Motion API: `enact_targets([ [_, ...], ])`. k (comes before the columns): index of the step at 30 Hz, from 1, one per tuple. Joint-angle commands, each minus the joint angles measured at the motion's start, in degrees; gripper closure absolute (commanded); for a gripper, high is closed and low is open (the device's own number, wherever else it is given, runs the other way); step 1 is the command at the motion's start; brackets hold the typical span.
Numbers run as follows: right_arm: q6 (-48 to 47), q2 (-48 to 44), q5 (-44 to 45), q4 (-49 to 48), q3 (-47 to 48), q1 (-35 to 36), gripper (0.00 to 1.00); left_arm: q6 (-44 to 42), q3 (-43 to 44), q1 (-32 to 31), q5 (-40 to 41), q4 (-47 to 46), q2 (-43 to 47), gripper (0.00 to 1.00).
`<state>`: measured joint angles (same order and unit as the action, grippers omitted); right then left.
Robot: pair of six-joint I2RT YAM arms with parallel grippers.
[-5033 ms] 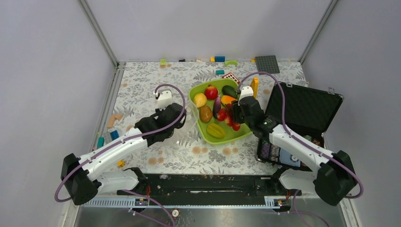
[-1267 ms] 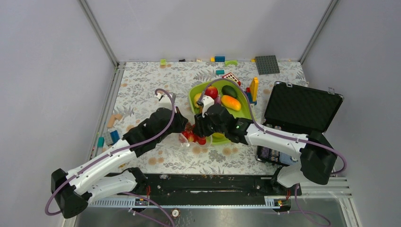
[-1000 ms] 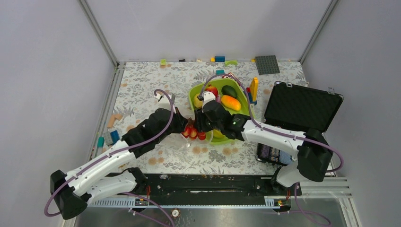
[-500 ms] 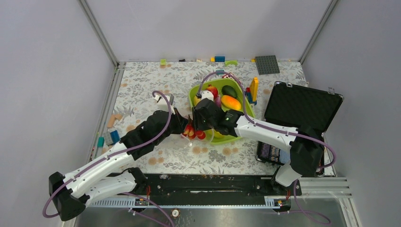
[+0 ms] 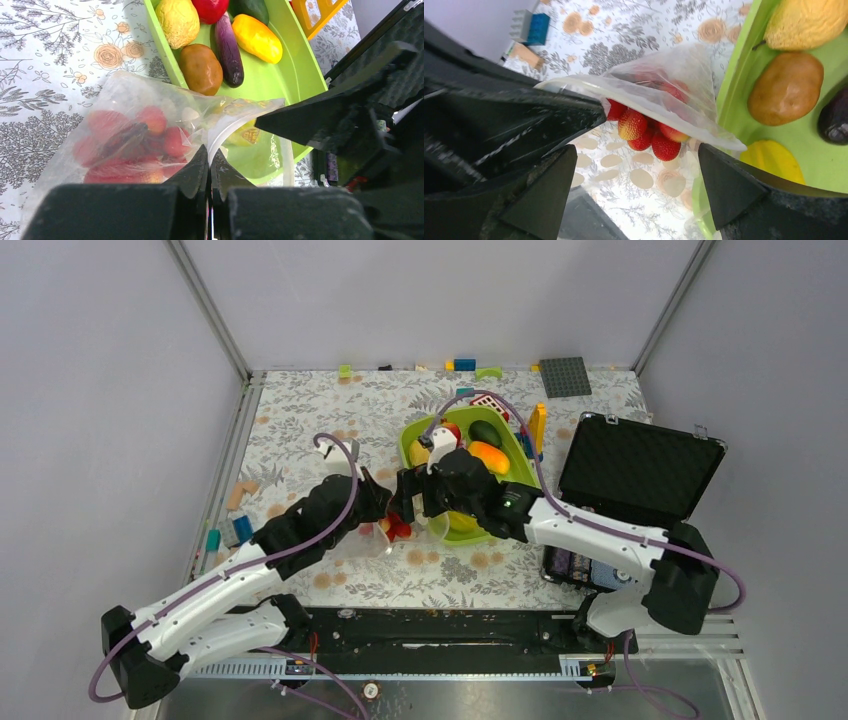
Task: Place the food in the zip-top bag and seal the zipper
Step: Place the fake fruit in the zipper food storage bag, then pick up the fake fruit from the bin.
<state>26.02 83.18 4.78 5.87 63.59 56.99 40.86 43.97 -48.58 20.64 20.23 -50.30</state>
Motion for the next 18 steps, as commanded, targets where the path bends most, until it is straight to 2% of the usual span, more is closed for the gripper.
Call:
enact_targets([
  [1, -3.94, -6.46, -1.01, -11.19, -4.34, 0.4, 0.0, 0.73, 0.16, -0.28, 2.95, -1.43, 2.21, 1.0],
  [7, -4.36, -13.48, 9.06, -11.74, -8.91, 0.32, 0.0, 1.26, 0.87, -0.25, 9.11, 2.19, 4.1, 1.0],
  [13, -2.29, -16.78, 21.16, -5.21, -9.88, -1.33, 0.0, 4.35, 1.49, -0.21, 17.0, 7.01, 5.74, 1.0],
  [18, 4.4, -16.0, 17.49, 1.75, -9.89, -7.67, 0.0, 6.16, 2.57, -0.16, 20.25, 10.13, 5.09, 1.0],
])
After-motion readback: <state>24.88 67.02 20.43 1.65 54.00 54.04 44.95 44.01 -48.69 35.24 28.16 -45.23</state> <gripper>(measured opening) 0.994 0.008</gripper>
